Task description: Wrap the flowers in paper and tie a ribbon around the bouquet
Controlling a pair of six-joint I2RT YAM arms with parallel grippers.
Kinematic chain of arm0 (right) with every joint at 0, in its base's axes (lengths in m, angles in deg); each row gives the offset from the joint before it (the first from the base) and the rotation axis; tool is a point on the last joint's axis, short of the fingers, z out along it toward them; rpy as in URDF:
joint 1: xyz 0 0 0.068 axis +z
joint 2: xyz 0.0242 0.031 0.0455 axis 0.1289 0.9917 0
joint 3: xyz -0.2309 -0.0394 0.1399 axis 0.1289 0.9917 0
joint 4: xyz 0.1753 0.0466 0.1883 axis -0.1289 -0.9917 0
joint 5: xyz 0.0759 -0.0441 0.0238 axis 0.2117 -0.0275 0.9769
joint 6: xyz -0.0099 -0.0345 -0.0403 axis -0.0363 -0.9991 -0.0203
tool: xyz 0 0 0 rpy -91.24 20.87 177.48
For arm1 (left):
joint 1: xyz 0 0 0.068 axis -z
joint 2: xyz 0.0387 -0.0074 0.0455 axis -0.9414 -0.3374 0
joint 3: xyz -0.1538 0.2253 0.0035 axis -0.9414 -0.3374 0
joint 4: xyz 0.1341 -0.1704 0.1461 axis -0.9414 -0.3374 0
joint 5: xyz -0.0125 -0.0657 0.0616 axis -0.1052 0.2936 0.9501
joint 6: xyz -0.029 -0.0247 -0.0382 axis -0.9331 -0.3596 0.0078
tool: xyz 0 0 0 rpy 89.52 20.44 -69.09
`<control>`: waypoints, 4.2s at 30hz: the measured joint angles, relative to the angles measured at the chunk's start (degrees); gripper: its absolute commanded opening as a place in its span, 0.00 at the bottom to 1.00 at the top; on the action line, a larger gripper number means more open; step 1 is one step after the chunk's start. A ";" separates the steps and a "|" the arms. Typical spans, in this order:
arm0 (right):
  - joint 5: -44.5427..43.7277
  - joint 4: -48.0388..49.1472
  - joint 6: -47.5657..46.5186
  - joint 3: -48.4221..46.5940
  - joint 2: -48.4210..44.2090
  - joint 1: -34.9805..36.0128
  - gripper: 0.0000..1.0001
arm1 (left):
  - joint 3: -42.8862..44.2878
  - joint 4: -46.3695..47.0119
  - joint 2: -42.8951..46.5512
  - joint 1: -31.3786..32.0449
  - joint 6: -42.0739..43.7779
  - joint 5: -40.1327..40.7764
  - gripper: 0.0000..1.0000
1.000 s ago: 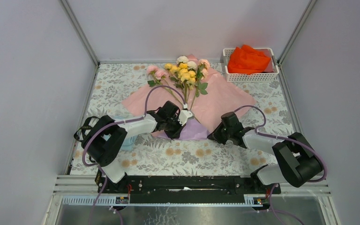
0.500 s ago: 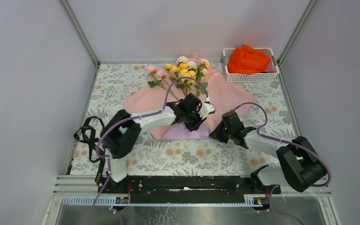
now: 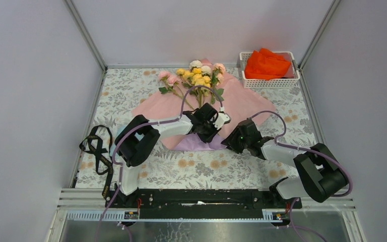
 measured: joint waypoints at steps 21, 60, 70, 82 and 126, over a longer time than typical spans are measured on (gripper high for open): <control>-0.70 0.15 -2.40 0.63 1.36 0.00 0.01 | 11.43 -1.01 3.91 -22.18 -14.43 1.84 0.82; -0.35 -6.62 -10.40 -3.93 2.71 0.00 0.00 | 21.53 6.10 -16.52 -22.99 -27.96 4.52 0.00; -0.20 -7.26 -11.45 -4.02 2.60 0.00 0.00 | 31.15 1.64 -17.35 -22.91 -33.07 -2.05 0.00; 1.77 -7.39 -12.04 -5.01 3.89 0.00 0.00 | 35.91 3.26 -18.18 -24.61 -32.09 0.24 0.00; 4.50 -4.94 -12.48 -5.53 5.95 0.00 0.00 | 16.46 20.04 -16.70 -24.52 -39.76 1.53 0.00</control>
